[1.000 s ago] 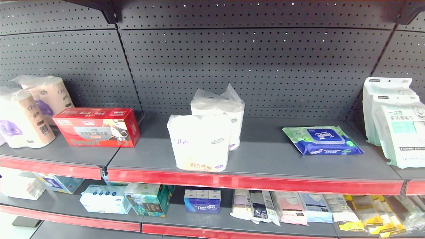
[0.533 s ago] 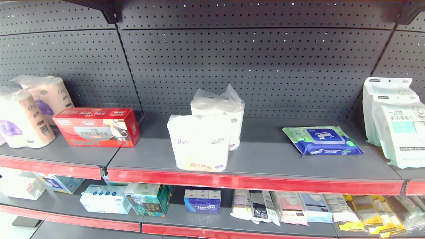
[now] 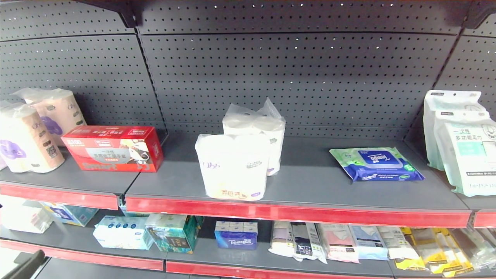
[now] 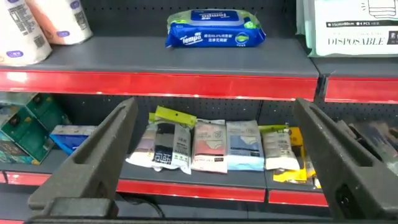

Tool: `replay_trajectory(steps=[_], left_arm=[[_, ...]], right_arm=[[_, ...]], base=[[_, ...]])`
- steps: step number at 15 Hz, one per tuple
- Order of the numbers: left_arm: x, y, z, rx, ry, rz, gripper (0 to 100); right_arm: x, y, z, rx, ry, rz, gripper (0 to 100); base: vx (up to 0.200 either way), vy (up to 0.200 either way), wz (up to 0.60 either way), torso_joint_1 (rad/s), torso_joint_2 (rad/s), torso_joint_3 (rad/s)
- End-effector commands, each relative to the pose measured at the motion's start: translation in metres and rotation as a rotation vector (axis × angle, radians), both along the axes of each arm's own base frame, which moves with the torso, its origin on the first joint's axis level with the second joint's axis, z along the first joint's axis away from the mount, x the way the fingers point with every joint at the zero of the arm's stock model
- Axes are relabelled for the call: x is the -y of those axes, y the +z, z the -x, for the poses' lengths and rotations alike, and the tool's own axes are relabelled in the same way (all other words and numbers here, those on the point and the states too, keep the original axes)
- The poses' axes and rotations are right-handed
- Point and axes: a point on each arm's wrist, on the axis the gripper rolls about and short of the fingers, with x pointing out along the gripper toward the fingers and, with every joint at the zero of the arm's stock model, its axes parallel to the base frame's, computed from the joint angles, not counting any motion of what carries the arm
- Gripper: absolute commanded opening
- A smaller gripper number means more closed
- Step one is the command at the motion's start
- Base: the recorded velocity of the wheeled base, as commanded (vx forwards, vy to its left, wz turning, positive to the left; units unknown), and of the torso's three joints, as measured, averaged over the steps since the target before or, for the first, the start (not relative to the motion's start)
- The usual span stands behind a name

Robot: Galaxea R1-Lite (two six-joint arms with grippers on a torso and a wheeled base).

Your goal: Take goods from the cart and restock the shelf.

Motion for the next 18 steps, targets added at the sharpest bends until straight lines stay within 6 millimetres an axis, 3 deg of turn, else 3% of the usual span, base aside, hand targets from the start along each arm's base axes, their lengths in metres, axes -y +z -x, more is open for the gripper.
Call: replay_trajectory(steps=[1,3,7,10,16,18], left_arm=[[0.004,0.017,-0.046,-0.064,0.0,-0.005,100],[0.006,0.018,-0.083,-0.087,0.022,-0.005,100],[0.006,0.008,-0.119,-0.181,0.04,-0.01,100],[0.005,0.003,-0.125,-0.214,0.045,-0.012,100],[-0.007,0.001,-0.132,-0.239,0.133,-0.008,100],[-0.021,-0.004,-0.129,-0.26,0.231,-0.002,100]], right_arm=[[0.0,0.0,0.0,-0.002,0.001,-0.001,100],[0.0,0.0,0.0,-0.002,0.001,-0.001,100],[0.0,0.0,0.0,0.0,0.004,0.0,100],[0.0,0.0,0.0,0.0,0.004,0.002,100],[0.0,0.0,0.0,0.0,0.004,-0.001,100],[0.0,0.0,0.0,0.0,0.002,-0.001,100]], base=[[0.0,0.0,0.0,0.0,0.0,0.0],[0.0,0.0,0.0,0.0,0.0,0.0],[0.0,0.0,-0.45,0.004,0.0,0.001],[0.0,0.0,-0.6,0.015,0.0,-0.001],[0.0,0.0,0.0,0.0,0.0,0.0],[0.0,0.0,0.0,0.0,0.0,0.0]])
